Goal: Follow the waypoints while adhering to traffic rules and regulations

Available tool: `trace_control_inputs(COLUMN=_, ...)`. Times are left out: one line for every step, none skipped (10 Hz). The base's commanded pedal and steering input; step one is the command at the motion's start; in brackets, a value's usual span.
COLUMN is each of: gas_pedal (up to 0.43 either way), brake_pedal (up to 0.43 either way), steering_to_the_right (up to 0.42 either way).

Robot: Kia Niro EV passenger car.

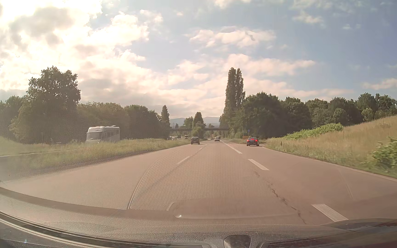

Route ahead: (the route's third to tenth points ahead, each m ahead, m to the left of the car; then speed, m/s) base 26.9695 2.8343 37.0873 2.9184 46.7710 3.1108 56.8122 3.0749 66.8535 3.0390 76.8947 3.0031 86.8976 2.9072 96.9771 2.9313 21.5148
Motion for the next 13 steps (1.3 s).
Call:
trace_control_inputs(gas_pedal=0.169, brake_pedal=0.0, steering_to_the_right=-0.001)
trace_control_inputs(gas_pedal=0.169, brake_pedal=0.0, steering_to_the_right=-0.001)
trace_control_inputs(gas_pedal=0.169, brake_pedal=0.0, steering_to_the_right=-0.001)
trace_control_inputs(gas_pedal=0.169, brake_pedal=0.0, steering_to_the_right=-0.001)
trace_control_inputs(gas_pedal=0.169, brake_pedal=0.0, steering_to_the_right=-0.001)
trace_control_inputs(gas_pedal=0.169, brake_pedal=0.0, steering_to_the_right=-0.001)
trace_control_inputs(gas_pedal=0.169, brake_pedal=0.0, steering_to_the_right=-0.001)
trace_control_inputs(gas_pedal=0.169, brake_pedal=0.0, steering_to_the_right=-0.001)
trace_control_inputs(gas_pedal=0.169, brake_pedal=0.0, steering_to_the_right=-0.001)
trace_control_inputs(gas_pedal=0.169, brake_pedal=0.0, steering_to_the_right=-0.001)
trace_control_inputs(gas_pedal=0.169, brake_pedal=0.0, steering_to_the_right=-0.001)
trace_control_inputs(gas_pedal=0.169, brake_pedal=0.0, steering_to_the_right=-0.001)
trace_control_inputs(gas_pedal=0.169, brake_pedal=0.0, steering_to_the_right=-0.001)
